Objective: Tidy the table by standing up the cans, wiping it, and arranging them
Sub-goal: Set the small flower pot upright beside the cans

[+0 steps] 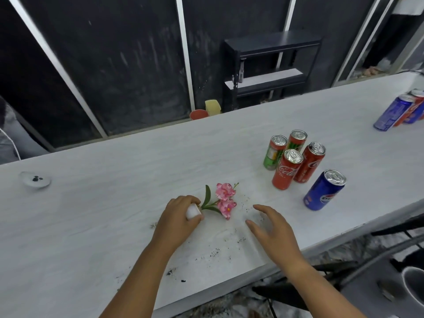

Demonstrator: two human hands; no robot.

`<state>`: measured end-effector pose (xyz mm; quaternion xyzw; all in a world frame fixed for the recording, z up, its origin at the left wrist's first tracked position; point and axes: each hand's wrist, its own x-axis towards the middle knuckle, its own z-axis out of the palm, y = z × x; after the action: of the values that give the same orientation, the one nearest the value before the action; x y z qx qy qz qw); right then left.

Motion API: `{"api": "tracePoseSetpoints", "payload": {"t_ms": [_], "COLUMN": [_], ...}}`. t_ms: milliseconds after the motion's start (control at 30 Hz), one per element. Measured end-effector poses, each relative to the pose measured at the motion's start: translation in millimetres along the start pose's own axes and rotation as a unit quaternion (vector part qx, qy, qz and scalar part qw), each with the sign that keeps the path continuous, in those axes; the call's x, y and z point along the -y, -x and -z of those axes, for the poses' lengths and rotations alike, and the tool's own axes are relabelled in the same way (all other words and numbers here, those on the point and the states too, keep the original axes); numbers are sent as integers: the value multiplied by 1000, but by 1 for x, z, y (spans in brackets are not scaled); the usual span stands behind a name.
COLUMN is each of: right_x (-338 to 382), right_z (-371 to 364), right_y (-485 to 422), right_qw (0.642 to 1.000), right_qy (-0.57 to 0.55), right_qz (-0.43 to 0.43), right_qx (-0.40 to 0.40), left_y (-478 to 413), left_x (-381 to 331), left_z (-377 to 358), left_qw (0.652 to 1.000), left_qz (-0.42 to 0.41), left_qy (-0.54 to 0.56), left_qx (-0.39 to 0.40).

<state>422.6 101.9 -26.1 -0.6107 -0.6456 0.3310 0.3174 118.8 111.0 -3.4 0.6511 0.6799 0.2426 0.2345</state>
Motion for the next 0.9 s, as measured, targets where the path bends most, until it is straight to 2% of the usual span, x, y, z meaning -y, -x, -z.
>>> {"api": "tracePoseSetpoints", "payload": {"t_ms": [67,233,600,900], "right_x": [-11,-44,-59,-61], "right_z": [4,25,18,14], "right_y": [-7,-27,-32,-30], "right_qw": [1000,983,963,957], "right_qy": [15,144,222,233], "right_qz": [-2,42,82,96], "right_qx": [-20,-103,-130,-143], "left_y": [-6,-34,-136,-193], "left_x": [-3,-18,-73,-103], "left_z": [-4,-18,-70,-110], "left_qw": [1000,994,975,972], "left_qz": [6,10,-8,-13], "left_qy": [29,107,221,234], "left_qx": [0,2,6,20]}}
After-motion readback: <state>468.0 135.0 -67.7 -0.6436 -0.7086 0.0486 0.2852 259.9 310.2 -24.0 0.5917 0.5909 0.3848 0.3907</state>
